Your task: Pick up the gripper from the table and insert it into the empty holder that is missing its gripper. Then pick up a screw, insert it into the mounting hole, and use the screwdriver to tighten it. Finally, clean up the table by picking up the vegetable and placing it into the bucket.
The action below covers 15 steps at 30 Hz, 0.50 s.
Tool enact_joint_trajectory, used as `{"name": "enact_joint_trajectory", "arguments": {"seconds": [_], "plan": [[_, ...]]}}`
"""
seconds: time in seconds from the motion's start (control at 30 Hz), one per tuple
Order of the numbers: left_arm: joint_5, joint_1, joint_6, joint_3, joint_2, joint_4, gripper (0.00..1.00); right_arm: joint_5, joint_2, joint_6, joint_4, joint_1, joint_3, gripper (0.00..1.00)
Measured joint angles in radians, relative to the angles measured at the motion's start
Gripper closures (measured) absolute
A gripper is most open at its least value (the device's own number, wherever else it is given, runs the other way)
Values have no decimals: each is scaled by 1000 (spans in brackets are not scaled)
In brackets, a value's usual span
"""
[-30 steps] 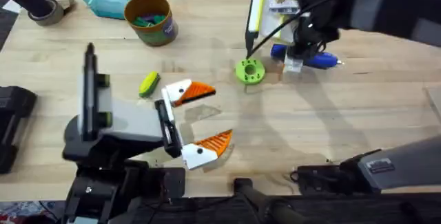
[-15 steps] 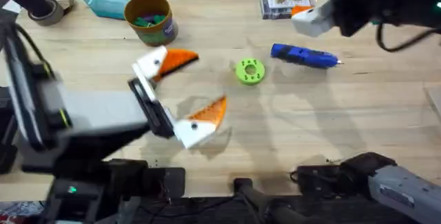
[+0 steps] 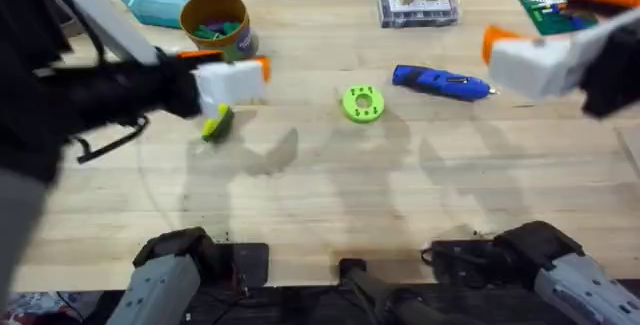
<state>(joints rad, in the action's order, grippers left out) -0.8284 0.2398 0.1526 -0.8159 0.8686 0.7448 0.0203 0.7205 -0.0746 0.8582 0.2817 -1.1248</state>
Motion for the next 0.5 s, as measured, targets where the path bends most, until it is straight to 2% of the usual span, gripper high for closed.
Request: {"name": "enact_joint_trajectory", "arguments": {"seconds": [0.1,0.27,0.37,0.5], "plan": [[76,73,69,-86,100,122,14,0,-12,11,104,0,0,9],[187,156,120,-111,195,186,14,-1,2,20,195,0,1,9],[232,169,140,-111,234,193,14,0,11,20,209,0,2,9],[312,157,161,-112,292,236,14,-1,19,23,213,0,2,9]]}}
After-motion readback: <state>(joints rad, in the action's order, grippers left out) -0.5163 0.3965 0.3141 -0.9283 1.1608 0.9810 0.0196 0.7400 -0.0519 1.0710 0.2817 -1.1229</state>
